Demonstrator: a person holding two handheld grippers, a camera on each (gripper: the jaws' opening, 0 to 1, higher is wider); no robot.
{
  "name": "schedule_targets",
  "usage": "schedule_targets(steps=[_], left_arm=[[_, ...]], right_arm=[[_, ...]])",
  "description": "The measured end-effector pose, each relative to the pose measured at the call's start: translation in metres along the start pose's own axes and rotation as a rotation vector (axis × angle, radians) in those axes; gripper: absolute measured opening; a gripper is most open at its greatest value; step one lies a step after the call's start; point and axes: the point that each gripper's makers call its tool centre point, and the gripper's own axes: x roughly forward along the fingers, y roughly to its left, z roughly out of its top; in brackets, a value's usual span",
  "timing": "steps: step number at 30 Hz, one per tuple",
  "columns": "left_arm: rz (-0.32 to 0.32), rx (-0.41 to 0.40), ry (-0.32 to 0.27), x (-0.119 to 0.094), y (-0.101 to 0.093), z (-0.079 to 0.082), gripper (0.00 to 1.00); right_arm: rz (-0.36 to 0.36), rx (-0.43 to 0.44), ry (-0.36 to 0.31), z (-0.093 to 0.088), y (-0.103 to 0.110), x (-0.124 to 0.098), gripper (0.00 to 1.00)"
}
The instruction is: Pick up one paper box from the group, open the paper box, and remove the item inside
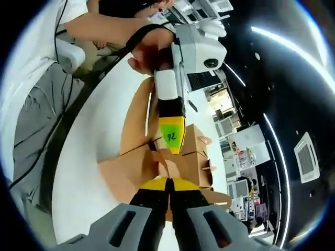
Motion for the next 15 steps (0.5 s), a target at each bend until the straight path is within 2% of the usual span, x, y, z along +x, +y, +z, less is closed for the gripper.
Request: schedule_targets(steps=[15], left_arm=[[0.009,-0.071,-0.064,-0.008,0.014,0.013,0.02]], right_arm=[[-0.013,-0.020,0.007,0.001,-0.001,-0.005,0.02]])
